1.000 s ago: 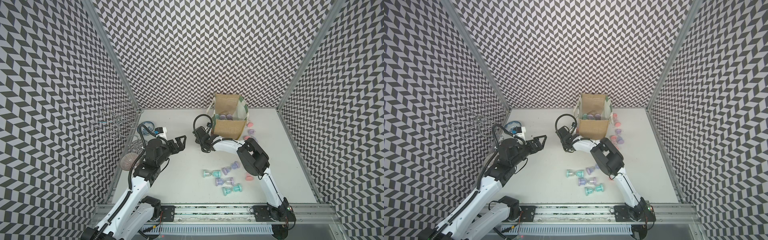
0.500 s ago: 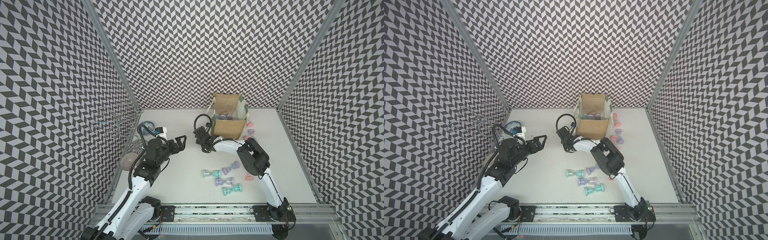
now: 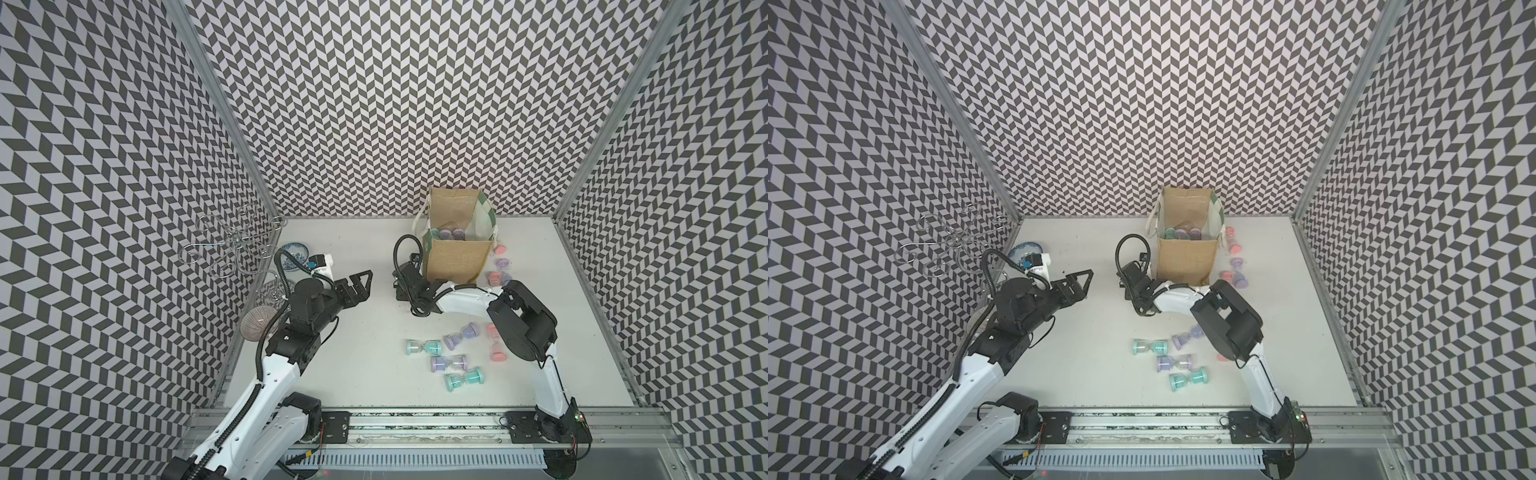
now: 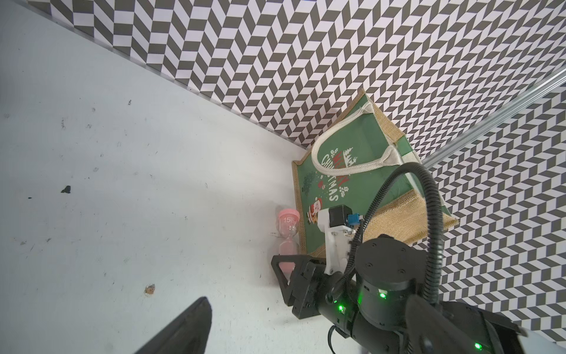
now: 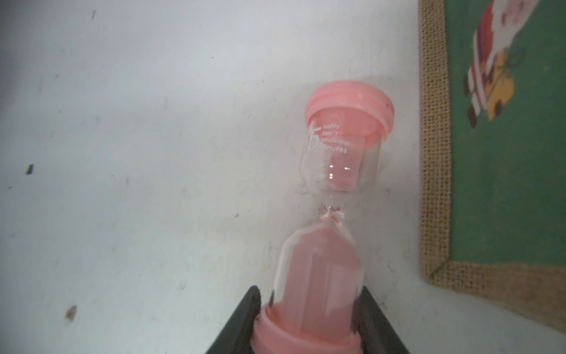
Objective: Put the hourglass into the canvas bag
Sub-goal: Pick up the hourglass from the center of the board, then place the hourglass in the canvas bag.
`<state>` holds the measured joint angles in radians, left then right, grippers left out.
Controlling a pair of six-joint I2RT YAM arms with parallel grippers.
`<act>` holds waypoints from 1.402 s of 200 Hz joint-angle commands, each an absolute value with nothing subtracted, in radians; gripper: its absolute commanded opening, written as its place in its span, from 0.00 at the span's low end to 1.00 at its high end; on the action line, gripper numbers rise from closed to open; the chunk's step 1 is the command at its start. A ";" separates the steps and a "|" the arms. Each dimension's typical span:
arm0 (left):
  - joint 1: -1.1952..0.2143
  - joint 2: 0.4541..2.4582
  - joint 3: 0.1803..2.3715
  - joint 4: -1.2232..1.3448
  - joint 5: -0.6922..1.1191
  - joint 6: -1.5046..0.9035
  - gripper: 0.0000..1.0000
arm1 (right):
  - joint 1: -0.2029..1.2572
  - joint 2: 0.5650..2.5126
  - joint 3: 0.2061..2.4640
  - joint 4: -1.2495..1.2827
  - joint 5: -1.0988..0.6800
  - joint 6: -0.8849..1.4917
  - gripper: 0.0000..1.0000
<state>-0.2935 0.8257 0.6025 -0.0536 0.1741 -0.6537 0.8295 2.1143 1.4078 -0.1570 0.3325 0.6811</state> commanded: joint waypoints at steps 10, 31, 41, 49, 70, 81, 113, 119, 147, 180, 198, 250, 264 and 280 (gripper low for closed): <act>-0.287 0.802 0.596 -0.036 0.178 -0.667 0.99 | 0.841 1.993 1.346 -0.056 0.279 0.629 0.41; -0.286 0.790 0.602 -0.043 0.177 -0.670 0.99 | 0.842 1.931 1.293 -0.042 0.249 0.620 0.40; -0.288 0.784 0.605 -0.050 0.179 -0.670 0.99 | 0.842 1.893 1.264 -0.028 0.231 0.613 0.40; -0.287 0.778 0.607 -0.053 0.182 -0.670 0.99 | 0.842 1.870 1.247 -0.018 0.209 0.603 0.40; -0.287 0.756 0.608 -0.062 0.180 -0.669 0.99 | 0.847 1.801 1.216 -0.005 0.157 0.575 0.40; -0.287 0.748 0.613 -0.065 0.180 -0.664 0.99 | 0.847 1.770 1.209 -0.001 0.124 0.560 0.40; -0.287 0.736 0.634 -0.066 0.193 -0.656 0.99 | 0.847 1.684 1.207 -0.025 0.066 0.529 0.40; -0.288 0.736 0.640 -0.067 0.197 -0.652 0.99 | 0.847 1.666 1.206 -0.026 0.058 0.522 0.40; -0.290 0.743 0.671 -0.068 0.208 -0.644 0.99 | 0.845 1.583 1.213 -0.028 0.042 0.494 0.40; -0.299 0.755 0.682 -0.040 0.224 -0.642 0.99 | 0.840 1.500 1.235 -0.048 0.094 0.453 0.40; -0.311 0.770 0.688 -0.027 0.225 -0.641 0.99 | 0.813 1.475 1.265 -0.081 0.118 0.440 0.40; -0.378 0.827 0.698 0.035 0.210 -0.643 0.99 | 0.678 1.503 1.402 -0.187 0.093 0.417 0.40; -0.402 0.846 0.700 0.060 0.199 -0.640 0.99 | 0.634 1.520 1.434 -0.204 0.080 0.417 0.40; -0.428 0.874 0.709 0.078 0.187 -0.637 0.99 | 0.585 1.547 1.463 -0.211 0.065 0.420 0.40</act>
